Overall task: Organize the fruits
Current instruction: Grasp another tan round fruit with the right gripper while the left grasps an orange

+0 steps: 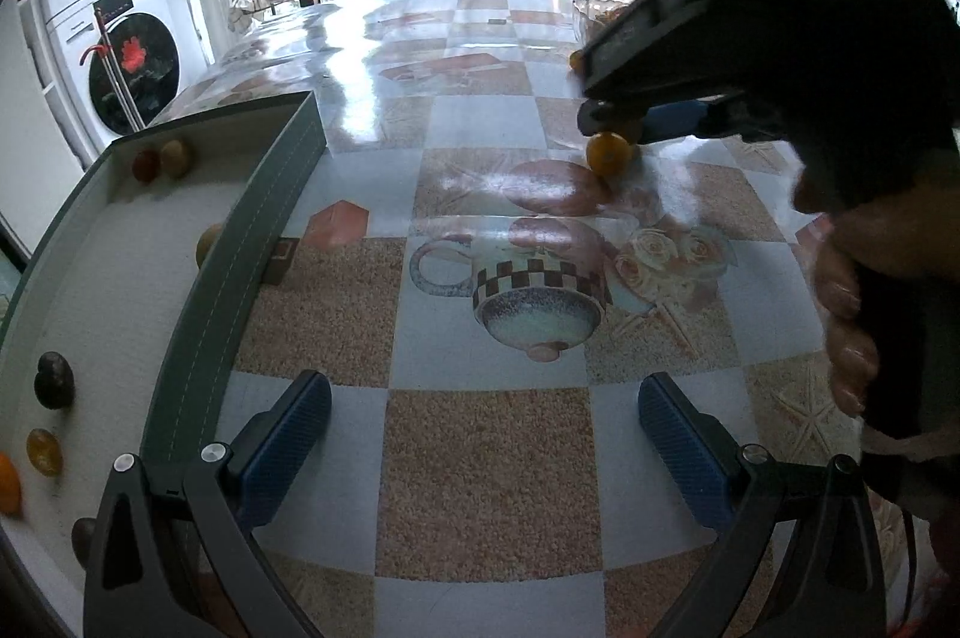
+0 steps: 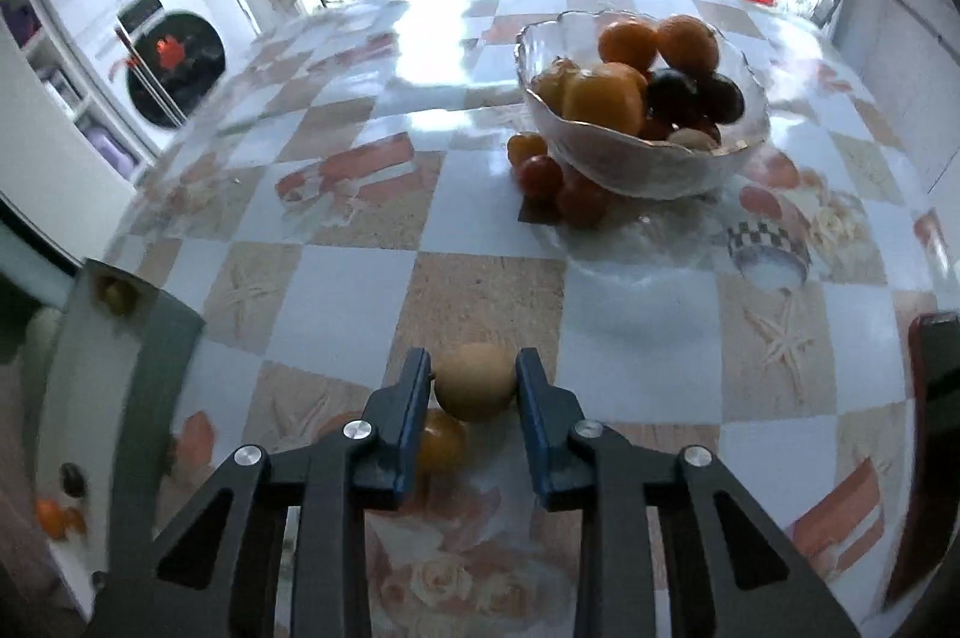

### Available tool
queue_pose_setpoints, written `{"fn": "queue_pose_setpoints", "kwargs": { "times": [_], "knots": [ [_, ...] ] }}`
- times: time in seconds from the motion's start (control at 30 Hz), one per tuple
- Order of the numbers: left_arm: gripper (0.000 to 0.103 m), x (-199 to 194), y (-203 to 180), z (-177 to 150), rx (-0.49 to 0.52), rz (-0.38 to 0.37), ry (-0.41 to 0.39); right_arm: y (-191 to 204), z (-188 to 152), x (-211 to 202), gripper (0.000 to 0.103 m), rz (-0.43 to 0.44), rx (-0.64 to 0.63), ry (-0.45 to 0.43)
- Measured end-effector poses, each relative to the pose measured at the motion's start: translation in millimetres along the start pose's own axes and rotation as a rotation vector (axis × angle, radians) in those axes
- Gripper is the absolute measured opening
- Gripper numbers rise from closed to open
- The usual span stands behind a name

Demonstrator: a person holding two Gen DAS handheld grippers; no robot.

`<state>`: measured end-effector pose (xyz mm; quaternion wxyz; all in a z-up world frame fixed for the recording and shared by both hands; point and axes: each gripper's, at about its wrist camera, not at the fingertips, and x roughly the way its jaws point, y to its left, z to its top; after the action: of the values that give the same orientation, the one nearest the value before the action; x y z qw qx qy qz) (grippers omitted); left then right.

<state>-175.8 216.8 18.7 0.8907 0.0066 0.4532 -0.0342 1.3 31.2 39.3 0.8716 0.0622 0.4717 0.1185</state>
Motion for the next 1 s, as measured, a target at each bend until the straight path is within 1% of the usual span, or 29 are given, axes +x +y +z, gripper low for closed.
{"fn": "queue_pose_setpoints", "kwargs": {
  "times": [0.03, 0.07, 0.17, 0.27, 0.33, 0.4, 0.47, 0.53, 0.63, 0.73, 0.8, 0.83, 0.93, 0.97, 1.0],
  "knots": [
    [0.103, 0, 0, 0, 0.0, 0.0, 0.0, -7, -4, -6, 0.032, 0.034, 0.02, -0.006],
    [0.103, 0, 0, 0, 0.0, 0.0, 0.0, -11, -7, -11, 0.032, 0.045, 0.03, -0.01],
    [0.103, 0, 0, 0, 0.002, -0.001, 0.007, -29, -22, -30, 0.032, 0.056, 0.053, -0.034],
    [0.103, 4, -3, 9, 0.023, -0.017, 0.03, -49, -42, -50, 0.032, 0.048, 0.071, -0.058],
    [0.103, 8, -8, 20, 0.025, -0.03, 0.038, -63, -57, -61, 0.032, 0.044, 0.093, -0.065],
    [0.103, 10, -15, 37, 0.031, -0.037, 0.016, -75, -70, -69, 0.032, 0.044, 0.117, -0.072],
    [0.103, 15, -23, 54, 0.041, -0.021, -0.011, -84, -80, -75, 0.032, 0.037, 0.132, -0.079],
    [0.103, 23, -29, 68, 0.047, -0.016, -0.021, -94, -92, -81, 0.032, 0.04, 0.152, -0.083],
    [0.103, 39, -35, 85, 0.035, -0.015, -0.008, -103, -105, -86, 0.032, 0.043, 0.171, -0.081],
    [0.102, 50, -39, 93, 0.017, -0.016, 0.007, -108, -113, -87, 0.032, 0.046, 0.178, -0.078],
    [0.085, 54, -41, 95, 0.017, -0.008, 0.015, -110, -115, -86, 0.032, 0.048, 0.181, -0.078],
    [0.082, 58, -42, 94, 0.019, -0.005, 0.039, -110, -115, -86, 0.032, 0.049, 0.181, -0.078],
    [0.075, 57, -41, 93, -0.01, 0.003, 0.027, -110, -116, -86, 0.032, 0.047, 0.177, -0.082],
    [0.067, 56, -40, 93, -0.015, 0.009, 0.022, -110, -117, -87, 0.032, 0.046, 0.175, -0.083],
    [0.054, 55, -39, 93, -0.019, 0.007, 0.015, -110, -117, -87, 0.032, 0.047, 0.174, -0.082]
  ]
}}
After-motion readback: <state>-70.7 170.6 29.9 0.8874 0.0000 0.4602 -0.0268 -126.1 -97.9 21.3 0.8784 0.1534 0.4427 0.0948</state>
